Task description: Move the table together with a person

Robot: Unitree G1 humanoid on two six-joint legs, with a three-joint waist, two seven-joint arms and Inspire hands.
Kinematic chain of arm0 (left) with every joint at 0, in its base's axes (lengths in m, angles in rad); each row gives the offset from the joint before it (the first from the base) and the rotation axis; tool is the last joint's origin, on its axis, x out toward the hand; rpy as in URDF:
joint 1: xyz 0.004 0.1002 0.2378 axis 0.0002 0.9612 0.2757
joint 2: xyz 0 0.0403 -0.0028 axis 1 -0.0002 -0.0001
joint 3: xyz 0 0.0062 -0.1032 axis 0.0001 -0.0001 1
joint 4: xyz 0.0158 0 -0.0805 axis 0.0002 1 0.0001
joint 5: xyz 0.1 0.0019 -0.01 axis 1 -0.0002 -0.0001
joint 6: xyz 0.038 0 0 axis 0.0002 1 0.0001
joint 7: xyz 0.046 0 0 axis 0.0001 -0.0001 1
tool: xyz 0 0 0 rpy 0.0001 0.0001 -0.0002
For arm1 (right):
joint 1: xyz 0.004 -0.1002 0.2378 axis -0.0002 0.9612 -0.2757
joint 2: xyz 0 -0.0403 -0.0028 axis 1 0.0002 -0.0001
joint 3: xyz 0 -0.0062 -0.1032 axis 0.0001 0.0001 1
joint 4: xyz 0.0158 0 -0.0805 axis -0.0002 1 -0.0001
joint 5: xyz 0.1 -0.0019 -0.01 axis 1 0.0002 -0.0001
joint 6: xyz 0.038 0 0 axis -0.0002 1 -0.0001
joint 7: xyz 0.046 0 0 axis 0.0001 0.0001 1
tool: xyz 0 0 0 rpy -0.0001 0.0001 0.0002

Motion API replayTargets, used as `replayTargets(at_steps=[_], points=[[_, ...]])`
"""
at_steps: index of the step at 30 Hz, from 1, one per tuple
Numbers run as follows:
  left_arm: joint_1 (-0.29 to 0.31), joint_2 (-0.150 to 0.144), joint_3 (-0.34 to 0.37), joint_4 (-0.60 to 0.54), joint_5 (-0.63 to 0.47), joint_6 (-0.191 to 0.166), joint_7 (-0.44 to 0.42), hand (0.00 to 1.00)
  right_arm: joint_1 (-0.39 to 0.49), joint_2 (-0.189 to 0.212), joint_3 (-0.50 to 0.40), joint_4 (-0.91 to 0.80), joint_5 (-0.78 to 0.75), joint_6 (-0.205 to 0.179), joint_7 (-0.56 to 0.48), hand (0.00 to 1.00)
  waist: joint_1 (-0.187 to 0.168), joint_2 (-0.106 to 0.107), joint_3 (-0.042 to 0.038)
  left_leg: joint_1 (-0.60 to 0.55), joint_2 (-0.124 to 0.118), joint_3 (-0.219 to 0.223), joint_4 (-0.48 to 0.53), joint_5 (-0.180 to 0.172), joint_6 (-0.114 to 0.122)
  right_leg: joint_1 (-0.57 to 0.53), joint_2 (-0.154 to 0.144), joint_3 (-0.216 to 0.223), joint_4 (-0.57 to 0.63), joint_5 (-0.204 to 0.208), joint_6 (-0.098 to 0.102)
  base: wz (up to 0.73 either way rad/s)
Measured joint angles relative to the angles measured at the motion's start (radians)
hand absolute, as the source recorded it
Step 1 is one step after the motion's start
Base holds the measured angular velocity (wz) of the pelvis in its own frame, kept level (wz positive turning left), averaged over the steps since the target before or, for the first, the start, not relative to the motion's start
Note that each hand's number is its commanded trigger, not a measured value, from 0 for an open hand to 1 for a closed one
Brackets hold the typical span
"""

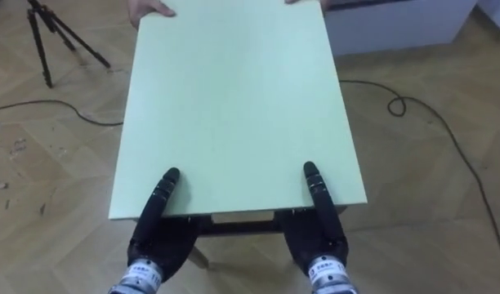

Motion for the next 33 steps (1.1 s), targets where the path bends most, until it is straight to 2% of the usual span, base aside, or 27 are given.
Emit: replayTargets(at_steps=[1,2,3,4,6,7,8,9,10,11,12,13,15,16,17,18,19,21,22,24,26,28,29,30,31,32,33], points=[[0.0,0.001,-0.006,0.0,0.005,0.015,0.001,1.0,0.024,0.004,-0.009,-0.006,0.002,-0.002,0.005,1.0,-0.018,-0.011,-0.0025,-0.006,0.0,0.036,-0.008,0.018,0.007,-0.014,-0.044,0.0,0.155,-0.096,0.005,0.75],[0.002,0.006,-0.012,0.001,0.006,0.017,0.002,1.0,0.036,0.005,-0.013,-0.006,0.005,-0.003,0.008,1.0,-0.022,-0.019,-0.0073,-0.005,-0.001,0.065,-0.023,0.03,0.01,-0.02,-0.066,0.003,0.243,-0.142,0.003,0.73],[0.004,0.011,-0.019,0.001,0.006,0.024,0.003,1.0,0.05,0.006,-0.021,-0.006,0.006,-0.002,0.016,1.0,-0.023,-0.032,-0.0119,-0.006,-0.003,0.11,-0.048,0.055,0.015,-0.018,-0.099,0.013,0.398,-0.209,0.009,0.36],[0.006,0.015,-0.02,-0.004,0.007,0.025,0.003,1.0,0.052,0.005,-0.021,-0.008,0.009,-0.001,0.017,1.0,-0.018,-0.041,-0.008,-0.011,-0.006,0.141,-0.055,0.071,0.02,0.009,-0.117,0.04,0.504,-0.253,0.019,0.16],[0.015,0.017,-0.018,-0.013,0.007,0.025,0.003,1.0,0.051,0.005,-0.015,-0.01,0.01,-0.002,0.018,1.0,-0.002,-0.058,-0.0065,-0.025,-0.01,0.183,-0.048,0.082,0.024,0.105,-0.141,0.078,0.558,-0.29,0.027,-0.28],[0.02,0.014,-0.013,-0.015,0.009,0.025,0.003,1.0,0.05,0.006,-0.011,-0.01,0.004,-0.003,0.017,1.0,0.022,-0.068,-0.0037,-0.034,-0.014,0.201,-0.045,0.09,0.024,0.174,-0.156,0.099,0.552,-0.304,0.031,-0.44],[0.02,0.014,-0.011,-0.018,0.011,0.025,0.003,1.0,0.05,0.005,-0.007,-0.011,0.006,-0.006,0.017,1.0,0.036,-0.075,-0.0042,-0.045,-0.017,0.211,-0.045,0.097,0.024,0.207,-0.164,0.106,0.534,-0.307,0.033,-0.4],[0.02,0.015,-0.001,-0.028,0.016,0.026,0.003,1.0,0.041,0.005,0.004,-0.011,0.017,-0.013,0.017,1.0,0.057,-0.089,-0.0039,-0.081,-0.017,0.219,-0.036,0.116,0.021,0.272,-0.17,0.113,0.463,-0.316,0.039,-0.22],[0.017,0.023,0.006,-0.045,0.016,0.026,0.003,1.0,0.028,0.005,0.014,-0.015,0.022,-0.018,0.017,1.0,0.059,-0.099,-0.0033,-0.125,-0.011,0.219,-0.024,0.137,0.018,0.326,-0.168,0.112,0.361,-0.365,0.056,-0.11],[0.016,0.026,0.009,-0.053,0.016,0.026,0.003,1.0,0.022,0.005,0.018,-0.016,0.022,-0.02,0.017,1.0,0.059,-0.102,-0.0027,-0.148,-0.004,0.218,-0.009,0.148,0.016,0.342,-0.159,0.113,0.303,-0.389,0.06,0.0],[0.013,0.031,0.014,-0.061,0.016,0.025,0.003,1.0,0.013,0.008,0.026,-0.016,0.022,-0.028,0.017,1.0,0.065,-0.105,-0.0007,-0.182,0.012,0.217,-0.004,0.175,0.008,0.354,-0.135,0.111,0.214,-0.427,0.062,-0.05],[0.012,0.033,0.017,-0.063,0.016,0.024,0.003,1.0,0.007,0.009,0.031,-0.016,0.023,-0.029,0.017,1.0,0.069,-0.107,0.0004,-0.198,0.021,0.215,-0.004,0.189,0.003,0.356,-0.123,0.111,0.18,-0.438,0.059,-0.12],[0.01,0.042,0.026,-0.076,0.02,0.015,0.003,1.0,-0.007,0.014,0.041,-0.014,0.023,-0.027,0.016,1.0,0.09,-0.121,0.0064,-0.242,0.055,0.205,-0.031,0.252,-0.015,0.361,-0.072,0.1,0.054,-0.459,0.05,-0.2],[0.01,0.047,0.027,-0.085,0.022,0.014,0.003,1.0,-0.012,0.015,0.041,-0.014,0.023,-0.027,0.016,1.0,0.1,-0.121,0.0062,-0.272,0.067,0.182,-0.041,0.282,-0.026,0.348,-0.045,0.078,0.024,-0.459,0.047,-0.15],[0.008,0.048,0.029,-0.089,0.024,0.014,0.003,1.0,-0.015,0.017,0.041,-0.014,0.024,-0.027,0.017,1.0,0.101,-0.121,0.0063,-0.284,0.073,0.169,-0.049,0.3,-0.029,0.34,-0.034,0.062,0.013,-0.46,0.035,0.0],[0.002,0.049,0.031,-0.09,0.031,0.014,0.003,1.0,-0.018,0.019,0.041,-0.014,0.027,-0.028,0.018,1.0,0.099,-0.121,0.0058,-0.307,0.088,0.154,-0.066,0.333,-0.035,0.316,-0.013,0.036,0.001,-0.462,-0.003,0.16],[0.002,0.05,0.033,-0.09,0.039,0.014,0.003,1.0,-0.018,0.021,0.04,-0.008,0.034,-0.026,0.018,1.0,0.093,-0.116,0.0054,-0.314,0.103,0.139,-0.092,0.361,-0.045,0.305,0.012,0.023,0.002,-0.452,-0.018,0.21],[0.003,0.058,0.034,-0.089,0.045,0.015,0.003,1.0,-0.01,0.03,0.04,-0.002,0.036,-0.022,0.019,1.0,0.09,-0.115,0.0058,-0.316,0.12,0.125,-0.127,0.403,-0.053,0.297,0.037,-0.002,0.0,-0.444,-0.034,0.17],[0.004,0.063,0.033,-0.089,0.046,0.015,0.003,1.0,-0.008,0.032,0.04,0.004,0.038,-0.022,0.023,1.0,0.089,-0.109,0.0068,-0.322,0.13,0.109,-0.146,0.427,-0.056,0.288,0.056,-0.012,-0.002,-0.438,-0.046,0.1],[0.007,0.069,0.027,-0.088,0.048,0.015,0.003,1.0,-0.007,0.033,0.04,0.026,0.054,-0.021,0.041,1.0,0.092,-0.1,0.0048,-0.323,0.145,0.103,-0.171,0.458,-0.058,0.275,0.078,-0.019,0.001,-0.426,-0.058,0.0],[0.009,0.069,0.019,-0.079,0.055,0.015,0.003,1.0,-0.001,0.032,0.04,0.038,0.065,-0.023,0.046,1.0,0.092,-0.081,0.0039,-0.322,0.156,0.091,-0.189,0.485,-0.059,0.27,0.099,-0.022,0.004,-0.416,-0.066,0.07],[0.02,0.069,0.008,-0.076,0.057,0.014,0.003,1.0,0.014,0.032,0.04,0.039,0.068,-0.025,0.05,1.0,0.103,-0.052,0.0025,-0.312,0.166,0.061,-0.234,0.547,-0.069,0.253,0.125,-0.022,0.019,-0.408,-0.08,0.0],[0.021,0.069,0.003,-0.076,0.057,0.014,0.003,1.0,0.016,0.031,0.04,0.039,0.068,-0.025,0.05,1.0,0.105,-0.044,0.0014,-0.311,0.167,0.045,-0.248,0.565,-0.087,0.248,0.132,-0.023,0.02,-0.404,-0.085,0.0],[0.02,0.071,0.001,-0.076,0.057,0.014,0.003,1.0,0.018,0.031,0.04,0.038,0.068,-0.026,0.05,1.0,0.118,-0.038,0.0024,-0.313,0.169,-0.005,-0.272,0.625,-0.166,0.231,0.139,-0.028,0.019,-0.391,-0.099,-0.17],[0.024,0.072,0.0,-0.075,0.056,0.007,0.003,1.0,0.017,0.028,0.04,0.04,0.067,-0.022,0.049,1.0,0.125,-0.045,0.0067,-0.318,0.167,-0.043,-0.221,0.612,-0.197,0.219,0.112,-0.047,0.021,-0.376,-0.116,-0.33],[0.035,0.071,0.0,-0.075,0.055,0.001,0.003,1.0,0.016,0.027,0.043,0.043,0.062,-0.019,0.048,1.0,0.133,-0.048,0.0082,-0.322,0.162,-0.05,-0.148,0.549,-0.184,0.218,0.096,-0.06,0.023,-0.371,-0.119,-0.66],[0.058,0.064,0.0,-0.075,0.037,-0.011,0.0,1.0,0.015,0.018,0.05,0.045,0.056,-0.015,0.046,1.0,0.151,-0.048,0.0089,-0.326,0.153,-0.052,0.042,0.397,-0.144,0.219,0.075,-0.066,0.02,-0.359,-0.125,-0.63]])
